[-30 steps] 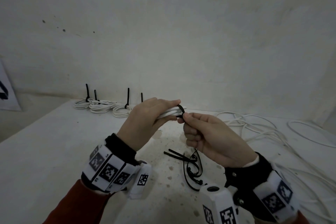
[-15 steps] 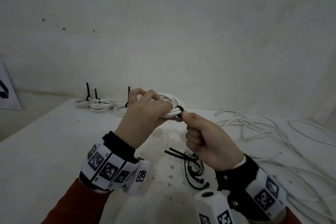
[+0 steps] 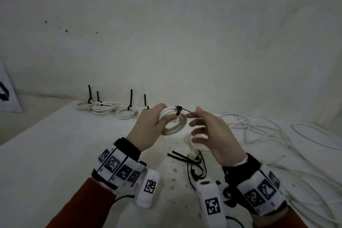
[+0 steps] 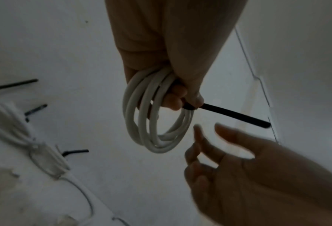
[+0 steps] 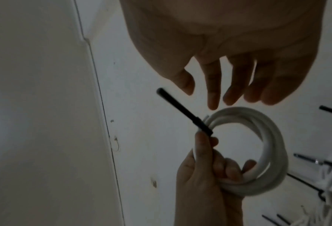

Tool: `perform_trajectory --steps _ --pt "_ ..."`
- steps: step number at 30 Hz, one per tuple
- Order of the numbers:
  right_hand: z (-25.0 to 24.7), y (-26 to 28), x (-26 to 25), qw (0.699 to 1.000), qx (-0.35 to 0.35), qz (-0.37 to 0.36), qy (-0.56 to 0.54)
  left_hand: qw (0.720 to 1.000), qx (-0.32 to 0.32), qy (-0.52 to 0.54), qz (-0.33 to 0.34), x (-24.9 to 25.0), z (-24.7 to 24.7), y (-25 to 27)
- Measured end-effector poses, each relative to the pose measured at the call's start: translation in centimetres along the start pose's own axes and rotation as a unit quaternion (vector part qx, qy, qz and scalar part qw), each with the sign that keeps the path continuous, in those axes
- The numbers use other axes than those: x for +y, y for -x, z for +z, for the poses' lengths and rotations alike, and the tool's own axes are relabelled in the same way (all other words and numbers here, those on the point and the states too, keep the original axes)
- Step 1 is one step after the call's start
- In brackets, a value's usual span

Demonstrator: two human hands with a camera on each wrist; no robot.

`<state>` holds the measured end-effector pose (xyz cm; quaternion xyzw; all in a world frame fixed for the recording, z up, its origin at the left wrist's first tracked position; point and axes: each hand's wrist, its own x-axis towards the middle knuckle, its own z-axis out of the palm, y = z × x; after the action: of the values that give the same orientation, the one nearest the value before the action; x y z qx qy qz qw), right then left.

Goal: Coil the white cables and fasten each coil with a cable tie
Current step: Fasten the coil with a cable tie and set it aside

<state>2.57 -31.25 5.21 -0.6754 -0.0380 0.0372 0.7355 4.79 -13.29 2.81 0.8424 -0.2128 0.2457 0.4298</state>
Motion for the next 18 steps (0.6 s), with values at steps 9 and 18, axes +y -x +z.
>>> perform_trajectory --steps 9,18 --pt "2.2 -0.8 1.1 0.996 -0.083 0.018 0.022 0.919 0.017 0.325 -0.222 -0.6 -0.1 -0.5" --pt "11.6 -8.7 4.2 0.992 -0.085 0.093 -0.023 0.866 0.035 0.216 -0.449 -8.5 -5.4 0.6"
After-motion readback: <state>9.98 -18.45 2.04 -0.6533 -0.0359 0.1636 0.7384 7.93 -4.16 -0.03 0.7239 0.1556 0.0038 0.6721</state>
